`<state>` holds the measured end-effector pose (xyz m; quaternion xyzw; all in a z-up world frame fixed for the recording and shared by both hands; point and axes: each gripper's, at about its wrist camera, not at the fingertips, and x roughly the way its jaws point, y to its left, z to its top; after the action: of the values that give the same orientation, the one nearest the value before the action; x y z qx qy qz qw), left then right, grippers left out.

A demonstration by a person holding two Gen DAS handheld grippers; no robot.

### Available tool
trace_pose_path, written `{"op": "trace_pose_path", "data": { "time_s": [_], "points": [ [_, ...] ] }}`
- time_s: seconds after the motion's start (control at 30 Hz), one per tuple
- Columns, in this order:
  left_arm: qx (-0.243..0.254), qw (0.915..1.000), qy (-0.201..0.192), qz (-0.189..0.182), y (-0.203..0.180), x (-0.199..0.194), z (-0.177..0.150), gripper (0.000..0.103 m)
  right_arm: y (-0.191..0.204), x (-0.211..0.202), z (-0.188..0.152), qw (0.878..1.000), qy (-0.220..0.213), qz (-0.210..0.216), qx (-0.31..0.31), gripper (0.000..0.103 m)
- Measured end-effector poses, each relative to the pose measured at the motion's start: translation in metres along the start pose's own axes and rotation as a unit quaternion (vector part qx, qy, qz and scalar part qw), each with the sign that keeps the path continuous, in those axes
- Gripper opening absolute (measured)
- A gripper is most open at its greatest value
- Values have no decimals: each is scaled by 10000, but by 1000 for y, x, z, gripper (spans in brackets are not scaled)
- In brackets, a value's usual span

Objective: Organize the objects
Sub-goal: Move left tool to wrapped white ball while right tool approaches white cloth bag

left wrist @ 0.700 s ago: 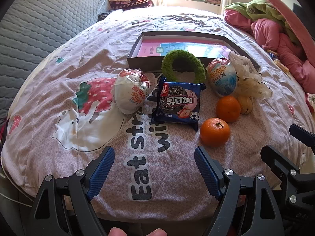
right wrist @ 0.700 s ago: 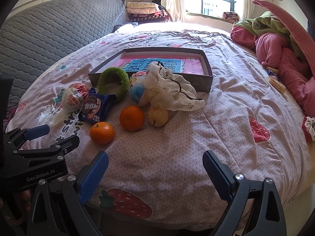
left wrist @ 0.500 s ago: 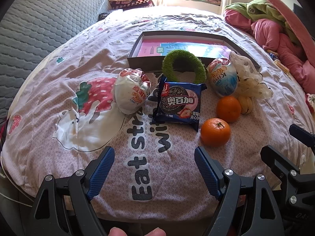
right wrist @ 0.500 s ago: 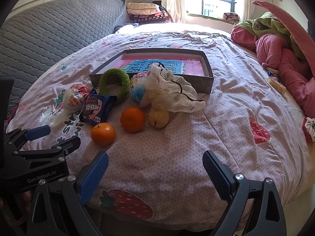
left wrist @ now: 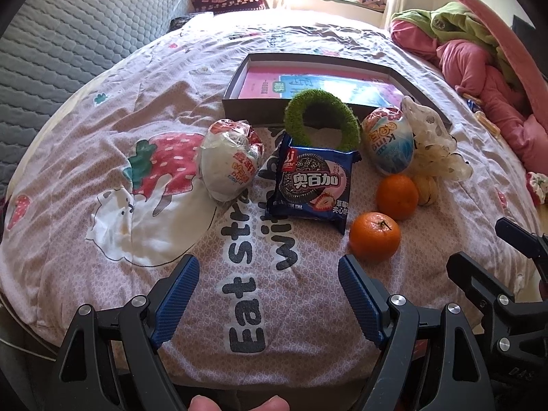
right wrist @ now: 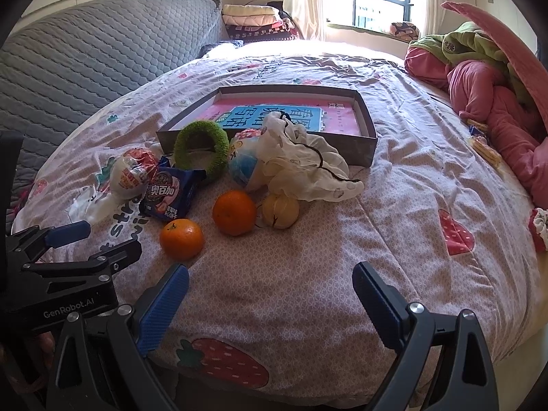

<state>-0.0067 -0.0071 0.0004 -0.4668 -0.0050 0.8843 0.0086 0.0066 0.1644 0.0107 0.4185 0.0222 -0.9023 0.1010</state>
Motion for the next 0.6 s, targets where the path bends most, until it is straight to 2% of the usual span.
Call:
{"op": "trace_pose_path", "data": {
  "time_s": [0.33, 0.6],
  "points": [
    [-156, 9998, -13, -105, 10, 4, 16, 84, -5, 2, 11, 9999, -95, -41, -17, 96],
    [-192, 9997, -104, 66, 17, 6, 31, 84, -15, 6, 23, 9998, -128, -147, -12, 96]
  ]
}}
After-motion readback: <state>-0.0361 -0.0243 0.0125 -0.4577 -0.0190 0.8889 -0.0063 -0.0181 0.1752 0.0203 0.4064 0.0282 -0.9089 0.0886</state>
